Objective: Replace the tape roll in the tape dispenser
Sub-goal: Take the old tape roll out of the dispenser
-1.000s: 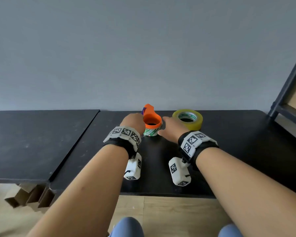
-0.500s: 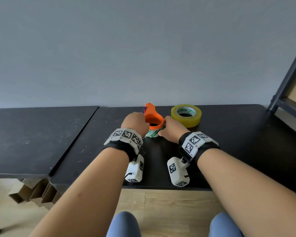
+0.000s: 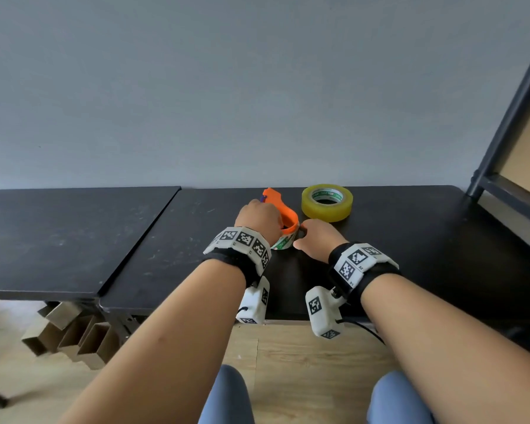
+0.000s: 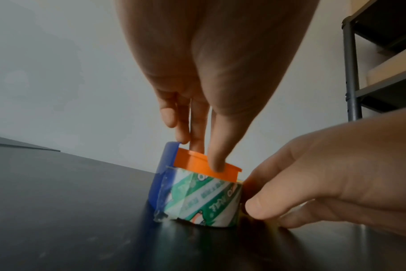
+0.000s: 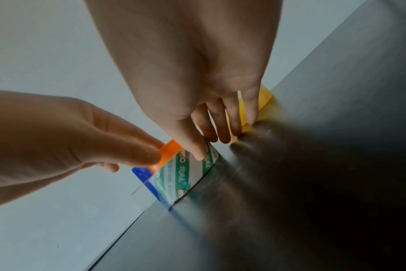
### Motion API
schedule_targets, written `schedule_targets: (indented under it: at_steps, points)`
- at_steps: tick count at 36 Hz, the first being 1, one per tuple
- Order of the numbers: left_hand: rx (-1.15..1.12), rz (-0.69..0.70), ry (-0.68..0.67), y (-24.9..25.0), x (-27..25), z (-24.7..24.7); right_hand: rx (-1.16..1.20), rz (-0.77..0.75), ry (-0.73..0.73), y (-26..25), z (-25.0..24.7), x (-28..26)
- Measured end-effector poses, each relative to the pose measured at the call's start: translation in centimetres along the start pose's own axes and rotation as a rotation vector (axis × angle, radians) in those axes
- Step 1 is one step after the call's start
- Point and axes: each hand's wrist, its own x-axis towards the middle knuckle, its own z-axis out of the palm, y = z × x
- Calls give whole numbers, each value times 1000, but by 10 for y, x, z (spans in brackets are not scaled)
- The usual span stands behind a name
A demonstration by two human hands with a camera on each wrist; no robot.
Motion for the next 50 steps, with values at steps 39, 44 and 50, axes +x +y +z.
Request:
schedule_targets:
  at_steps: [39, 44, 50]
  points:
    - [-783, -82, 80, -25, -4, 2, 534, -62, 274, -17, -11, 5]
    - [-777, -64, 89, -23, -3, 3, 519, -34, 239, -15, -8, 9]
    - [-728, -45, 122, -23, 0, 5, 570, -18, 213, -15, -8, 10]
